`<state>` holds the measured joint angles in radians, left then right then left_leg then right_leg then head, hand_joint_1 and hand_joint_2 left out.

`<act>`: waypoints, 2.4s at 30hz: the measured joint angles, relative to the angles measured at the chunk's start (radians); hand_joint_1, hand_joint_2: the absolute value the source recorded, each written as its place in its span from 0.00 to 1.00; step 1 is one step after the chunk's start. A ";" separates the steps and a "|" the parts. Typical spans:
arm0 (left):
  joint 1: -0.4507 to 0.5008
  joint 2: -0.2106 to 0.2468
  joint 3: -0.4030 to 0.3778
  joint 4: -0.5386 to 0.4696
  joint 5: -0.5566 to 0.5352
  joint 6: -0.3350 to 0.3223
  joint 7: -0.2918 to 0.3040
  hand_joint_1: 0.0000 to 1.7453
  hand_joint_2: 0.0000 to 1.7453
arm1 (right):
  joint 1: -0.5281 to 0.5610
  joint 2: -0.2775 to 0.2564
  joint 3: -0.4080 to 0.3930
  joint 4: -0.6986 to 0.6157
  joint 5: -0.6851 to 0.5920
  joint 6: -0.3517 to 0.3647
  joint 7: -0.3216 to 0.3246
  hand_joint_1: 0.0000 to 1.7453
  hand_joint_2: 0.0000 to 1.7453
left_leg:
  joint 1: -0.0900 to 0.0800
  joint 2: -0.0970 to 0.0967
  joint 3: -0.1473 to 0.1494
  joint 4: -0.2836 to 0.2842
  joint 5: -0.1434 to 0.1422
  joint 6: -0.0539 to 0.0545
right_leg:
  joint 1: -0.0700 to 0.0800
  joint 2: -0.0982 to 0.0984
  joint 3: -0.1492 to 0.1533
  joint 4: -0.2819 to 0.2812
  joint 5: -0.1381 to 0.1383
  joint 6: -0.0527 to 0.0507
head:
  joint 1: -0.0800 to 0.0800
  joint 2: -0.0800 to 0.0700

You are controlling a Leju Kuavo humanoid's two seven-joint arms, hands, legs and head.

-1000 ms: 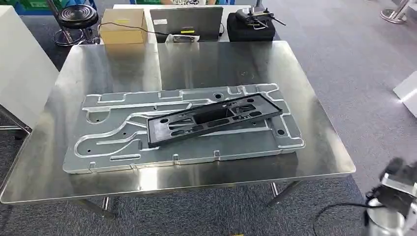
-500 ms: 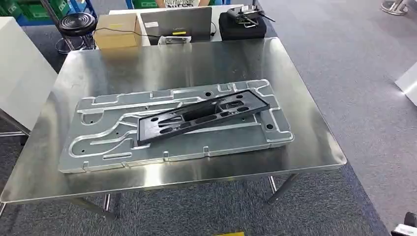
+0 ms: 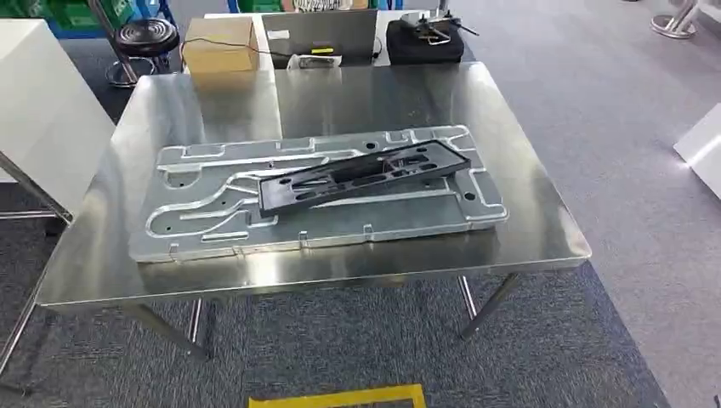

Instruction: Take the parts from the cabinet and place them on the table.

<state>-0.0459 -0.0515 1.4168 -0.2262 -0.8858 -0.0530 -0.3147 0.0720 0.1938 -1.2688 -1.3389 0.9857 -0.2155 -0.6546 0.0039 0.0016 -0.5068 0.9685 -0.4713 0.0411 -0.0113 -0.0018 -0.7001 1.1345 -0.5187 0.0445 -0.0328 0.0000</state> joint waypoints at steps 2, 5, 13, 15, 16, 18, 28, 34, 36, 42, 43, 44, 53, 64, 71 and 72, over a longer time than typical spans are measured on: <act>0.002 0.000 0.000 0.000 0.000 -0.003 -0.002 0.00 0.00 | -0.016 0.000 -0.012 0.069 0.039 -0.004 0.004 0.00 0.00 | -0.001 0.005 -0.030 0.002 0.022 -0.002 | -0.003 0.000 -0.021 0.143 -0.077 0.009 | 0.000 0.000; 0.002 -0.003 0.001 0.000 -0.003 -0.017 -0.016 0.00 0.00 | -0.043 -0.006 -0.035 0.250 0.125 -0.058 0.014 0.00 0.00 | -0.001 0.007 -0.069 0.007 0.051 -0.010 | -0.007 0.000 0.076 0.098 0.000 0.009 | 0.000 0.000; 0.002 -0.012 0.001 0.000 -0.019 -0.024 -0.027 0.00 0.00 | -0.099 -0.062 -0.046 0.720 0.219 -0.121 0.124 0.00 0.00 | 0.004 0.004 -0.108 0.027 0.074 -0.054 | 0.002 -0.006 0.247 -0.193 0.022 -0.050 | -0.001 0.000; 0.004 -0.014 0.001 0.000 -0.025 -0.031 -0.027 0.00 0.00 | -0.106 -0.071 -0.047 0.807 0.233 -0.109 0.175 0.00 0.00 | 0.006 0.004 -0.145 0.148 -0.059 -0.057 | 0.006 -0.004 0.217 -0.192 0.044 -0.063 | -0.001 0.000; 0.003 -0.014 0.001 0.000 -0.029 -0.034 -0.029 0.00 0.00 | -0.107 -0.073 -0.047 0.847 0.238 -0.094 0.204 0.00 0.00 | 0.006 0.004 -0.162 0.226 -0.112 -0.061 | 0.008 -0.006 0.203 -0.191 0.055 -0.065 | -0.002 0.000; 0.002 -0.013 0.001 0.000 -0.037 -0.040 -0.031 0.00 0.00 | -0.111 -0.075 -0.050 0.918 0.238 -0.043 0.286 0.00 0.00 | 0.006 0.004 -0.172 0.335 -0.137 -0.064 | 0.012 -0.009 0.170 -0.184 0.076 -0.065 | -0.001 0.000; -0.008 -0.017 -0.010 0.000 -0.081 -0.057 -0.027 0.00 0.00 | -0.131 -0.078 -0.077 1.058 0.221 0.071 0.518 0.00 0.00 | -0.003 0.005 0.065 0.005 -0.055 -0.025 | 0.016 -0.010 0.082 -0.137 0.144 -0.025 | -0.001 0.000; -0.009 -0.021 -0.016 0.001 -0.092 -0.057 -0.024 0.00 0.00 | -0.133 -0.092 -0.084 1.086 0.222 0.093 0.524 0.00 0.00 | 0.003 0.012 -0.028 0.003 0.023 -0.006 | 0.004 -0.002 0.013 0.156 -0.106 0.002 | -0.001 0.000; -0.010 -0.021 -0.018 0.001 -0.092 -0.057 -0.024 0.00 0.00 | -0.133 -0.093 -0.084 1.091 0.222 0.093 0.526 0.00 0.00 | 0.003 0.012 -0.060 0.009 0.046 -0.010 | 0.003 -0.002 0.059 0.151 -0.039 0.001 | -0.002 0.000; -0.011 -0.026 -0.027 0.001 -0.093 -0.057 -0.024 0.00 0.00 | -0.142 -0.099 -0.084 1.097 0.225 0.092 0.529 0.00 0.00 | 0.002 0.012 -0.101 0.020 0.097 -0.038 | 0.018 0.001 0.301 -0.202 -0.028 -0.030 | -0.001 0.000; -0.011 -0.026 -0.028 0.001 -0.098 -0.057 -0.022 0.00 0.00 | -0.142 -0.099 -0.084 1.098 0.228 0.092 0.539 0.00 0.00 | 0.003 0.012 -0.102 0.018 0.106 -0.044 | 0.019 0.001 0.296 -0.199 -0.022 -0.037 | -0.001 0.000; -0.009 -0.026 -0.030 0.001 -0.103 -0.056 -0.019 0.00 0.00 | -0.141 -0.098 -0.084 1.101 0.230 0.091 0.548 0.00 0.00 | 0.001 0.010 -0.106 0.021 0.106 -0.051 | 0.009 -0.003 0.287 -0.206 -0.005 -0.047 | -0.001 0.000; -0.008 -0.042 -0.060 0.005 -0.145 -0.053 -0.003 0.00 0.00 | -0.130 -0.101 -0.092 1.104 0.242 0.111 0.573 0.00 0.00 | 0.009 0.007 -0.048 0.209 -0.012 -0.066 | 0.014 -0.011 0.127 -0.153 0.081 -0.055 | -0.002 0.000; -0.018 -0.021 -0.059 0.005 -0.144 -0.051 -0.017 0.00 0.00 | -0.160 -0.089 -0.091 1.129 0.246 0.130 0.523 0.00 0.00 | 0.002 0.013 -0.028 0.012 0.007 0.003 | 0.002 -0.002 0.027 0.129 -0.123 0.004 | -0.001 0.000; -0.020 -0.002 -0.079 0.005 -0.173 -0.048 -0.015 0.00 0.00 | -0.171 -0.071 -0.091 1.134 0.225 0.126 0.524 0.00 0.00 | -0.003 0.012 -0.119 0.033 0.080 -0.022 | 0.007 -0.001 0.320 -0.203 -0.045 -0.019 | -0.002 0.000; -0.020 0.002 -0.081 0.005 -0.175 -0.048 -0.014 0.00 0.00 | -0.172 -0.066 -0.091 1.136 0.221 0.126 0.522 0.00 0.00 | -0.002 0.013 -0.120 0.030 0.093 -0.029 | 0.009 -0.001 0.309 -0.200 -0.044 -0.025 | -0.001 0.000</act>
<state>-0.0663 -0.0500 1.3355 -0.2209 -1.0605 -0.1011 -0.3292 -0.0997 0.1274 -1.3600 -0.2033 1.2070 -0.0896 -0.1323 0.0018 0.0149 -0.6270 0.9982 -0.3787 0.0116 -0.0018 -0.0026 -0.3911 0.9342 -0.5625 0.0197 -0.0340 0.0000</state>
